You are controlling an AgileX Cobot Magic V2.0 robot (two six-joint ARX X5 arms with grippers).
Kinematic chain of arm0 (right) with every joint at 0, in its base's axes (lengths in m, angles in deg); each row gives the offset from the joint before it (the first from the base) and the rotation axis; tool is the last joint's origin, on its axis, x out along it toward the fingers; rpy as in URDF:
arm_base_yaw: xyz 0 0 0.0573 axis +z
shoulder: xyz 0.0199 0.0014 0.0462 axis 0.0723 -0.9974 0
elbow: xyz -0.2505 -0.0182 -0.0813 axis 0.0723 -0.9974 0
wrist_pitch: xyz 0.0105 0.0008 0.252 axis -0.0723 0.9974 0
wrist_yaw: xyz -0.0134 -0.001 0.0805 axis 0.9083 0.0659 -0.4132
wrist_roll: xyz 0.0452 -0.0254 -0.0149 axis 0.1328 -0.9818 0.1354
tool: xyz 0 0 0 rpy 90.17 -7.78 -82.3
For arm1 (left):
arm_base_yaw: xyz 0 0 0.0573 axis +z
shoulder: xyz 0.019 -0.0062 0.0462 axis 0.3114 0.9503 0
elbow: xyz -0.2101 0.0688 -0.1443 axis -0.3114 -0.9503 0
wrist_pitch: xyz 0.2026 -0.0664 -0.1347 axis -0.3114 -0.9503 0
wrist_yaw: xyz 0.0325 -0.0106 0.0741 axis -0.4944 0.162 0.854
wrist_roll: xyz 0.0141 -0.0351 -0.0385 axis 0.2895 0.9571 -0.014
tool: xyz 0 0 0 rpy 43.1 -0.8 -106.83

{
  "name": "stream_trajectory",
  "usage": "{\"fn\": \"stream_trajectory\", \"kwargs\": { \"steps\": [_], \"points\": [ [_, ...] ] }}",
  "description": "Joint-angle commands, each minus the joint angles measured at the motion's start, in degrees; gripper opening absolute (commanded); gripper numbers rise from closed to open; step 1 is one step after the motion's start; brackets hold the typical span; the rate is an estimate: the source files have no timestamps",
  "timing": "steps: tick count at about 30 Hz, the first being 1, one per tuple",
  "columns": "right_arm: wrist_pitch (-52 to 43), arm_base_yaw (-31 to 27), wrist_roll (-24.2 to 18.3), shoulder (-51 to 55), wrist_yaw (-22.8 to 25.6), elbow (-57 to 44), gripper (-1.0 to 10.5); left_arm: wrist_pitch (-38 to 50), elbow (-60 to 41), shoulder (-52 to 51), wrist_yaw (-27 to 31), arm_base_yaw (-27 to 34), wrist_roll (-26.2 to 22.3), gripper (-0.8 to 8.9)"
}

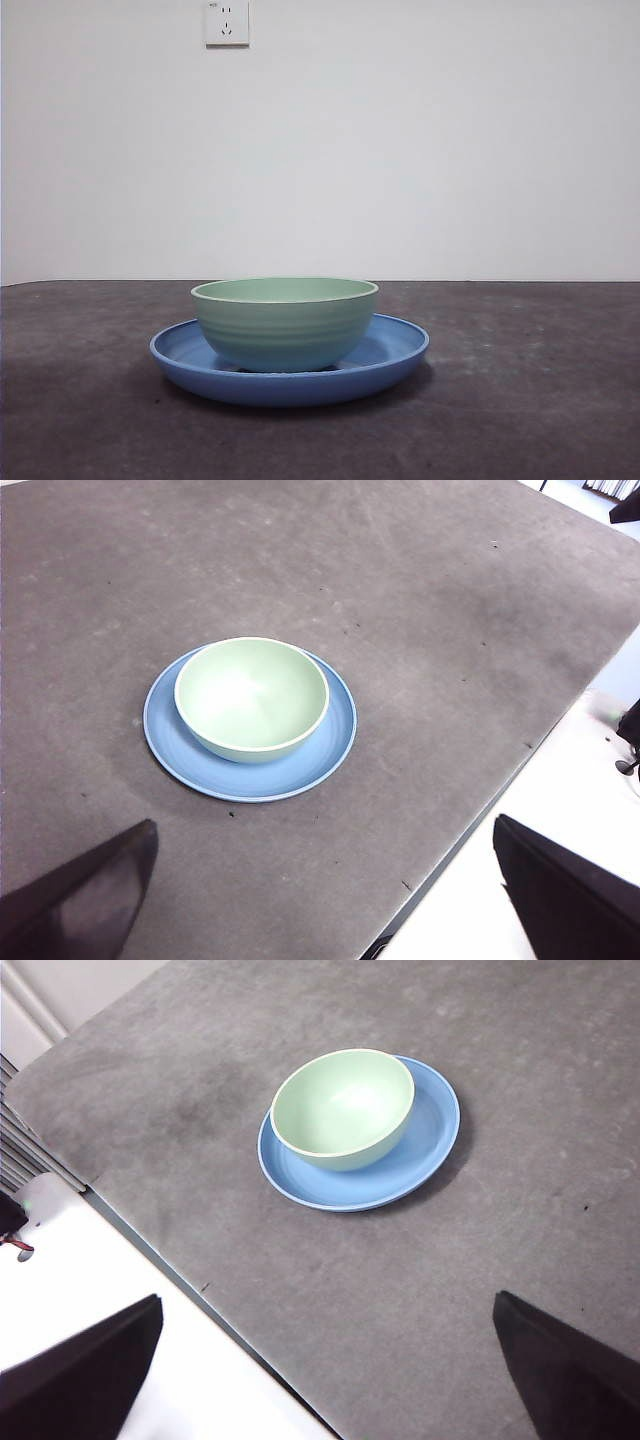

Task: Place the green bowl on the blue plate

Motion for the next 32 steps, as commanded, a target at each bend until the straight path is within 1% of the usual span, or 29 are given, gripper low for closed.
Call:
{"fn": "stream_trajectory", "kwargs": {
  "steps": [1, 2, 3, 4, 5, 6, 8, 27, 29, 32],
  "points": [
    [-0.1, 0.4, -0.2, -0.2, -0.1, 0.2, 5.5, 0.5, 0.7, 0.1, -0.1, -0.3, 0.0, 5.49],
    [-0.1, 0.4, 0.0, -0.2, 0.0, 0.2, 5.3, 0.5, 0.7, 0.1, -0.1, -0.3, -0.1, 5.04],
    [0.2, 0.4, 0.2, -0.2, -0.1, 0.2, 3.3, 0.5, 0.7, 0.1, -0.1, -0.3, 0.0, 3.60],
    [0.3, 0.4, 0.2, -0.2, -0.1, 0.2, 1.6, 0.6, 0.7, 0.1, -0.1, -0.3, -0.1, 1.48],
    [0.3, 0.4, 0.2, -0.2, -0.1, 0.2, -0.3, 0.5, 0.7, 0.1, -0.1, -0.3, -0.4, -0.24],
    [0.2, 0.4, 0.1, -0.2, 0.0, 0.2, 0.4, 0.7, 0.7, 0.1, -0.1, -0.3, -0.3, 0.38],
    [-0.2, 0.4, 0.2, -0.2, 0.0, 0.2, 0.2, 1.4, 0.7, 0.1, -0.1, -0.3, -0.2, 0.20],
    [-0.8, 0.4, 0.2, -0.2, 0.0, 0.2, 0.2, 2.1, 0.6, 0.0, -0.1, -0.1, -0.1, 0.21],
    [-0.8, 0.4, 0.2, -0.2, 0.0, 0.2, 0.2, 2.0, 0.6, -1.1, -0.1, 1.6, -0.1, 0.21],
    [-0.8, 0.4, 0.2, -0.2, 0.0, 0.2, 0.2, 2.0, 0.5, -2.8, -0.4, 8.5, -0.4, 0.23]
  ]
}}
